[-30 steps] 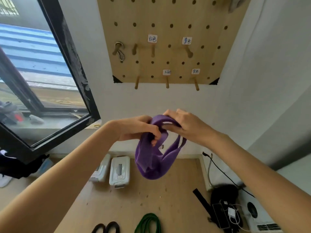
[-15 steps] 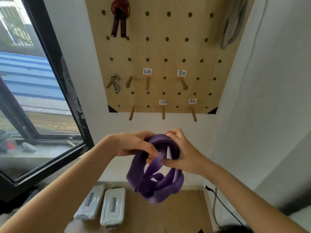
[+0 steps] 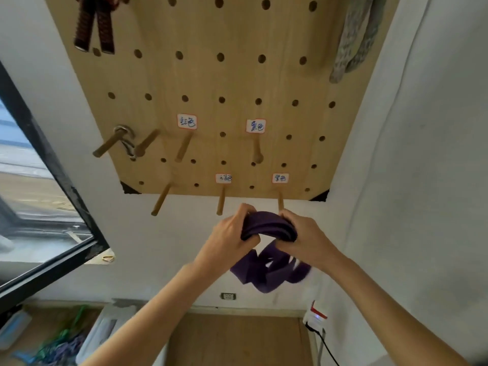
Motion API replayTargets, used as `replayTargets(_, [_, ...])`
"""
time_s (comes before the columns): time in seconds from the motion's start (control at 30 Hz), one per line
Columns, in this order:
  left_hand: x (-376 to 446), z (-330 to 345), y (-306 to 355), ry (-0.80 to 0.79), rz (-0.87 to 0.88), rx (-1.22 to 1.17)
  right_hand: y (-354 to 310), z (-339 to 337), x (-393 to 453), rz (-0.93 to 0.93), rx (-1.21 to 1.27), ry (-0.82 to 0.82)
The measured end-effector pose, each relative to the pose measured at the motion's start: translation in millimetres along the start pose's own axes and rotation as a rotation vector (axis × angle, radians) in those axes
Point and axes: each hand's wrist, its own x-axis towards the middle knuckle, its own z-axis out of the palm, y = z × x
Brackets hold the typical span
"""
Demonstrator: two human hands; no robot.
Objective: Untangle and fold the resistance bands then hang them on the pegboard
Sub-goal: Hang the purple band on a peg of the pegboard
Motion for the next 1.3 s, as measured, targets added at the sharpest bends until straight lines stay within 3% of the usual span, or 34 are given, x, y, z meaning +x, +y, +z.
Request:
replayTargets(0.17, [60, 39, -26, -0.328, -0.117, 0.158, 65, -10, 31, 0.050, -0.163, -0.047])
replayTargets(0.27, [97, 61, -40, -0.345, -0.142, 0.163, 94, -16, 54, 0.105, -0.076, 0.022])
replayTargets(0.4, [134, 87, -58, -0.368, -0.181, 0.209, 125, -14, 91, 0.155, -0.102, -0.010])
replayTargets(0.6, [165, 103, -85, -0.185, -0.195, 0.177, 146, -3, 128, 0.150, -0.049, 0.123])
replayTargets(0.7, [161, 116, -95, -0.109, -0.212, 0.192, 151, 4, 134, 0.137, -0.141, 0.144])
replayTargets(0.77, [151, 128, -101, 0.001, -0.299, 0.074, 154, 12, 131, 0.154, -0.118, 0.168])
replayTargets(0.9, [132, 154, -114, 0.096, -0.505, -0.224, 167, 38, 121, 0.301, 0.169, 0.243])
replayTargets(1.0, [107, 173, -130, 0.107, -0.686, -0.406, 175, 60, 115, 0.451, 0.671, 0.220])
replayTargets(1.1, [90, 186, -138, 0.070, -0.714, -0.564, 189, 76, 99, 0.477, 0.939, 0.187])
replayTargets(1.23, [74, 188, -137, 0.073, -0.697, -0.708, 197, 89, 84, 0.511, 0.734, 0.142])
replayTargets(1.3, [66, 185, -139, 0.109, -0.698, -0.712, 195, 93, 82, 0.529, 0.751, 0.153])
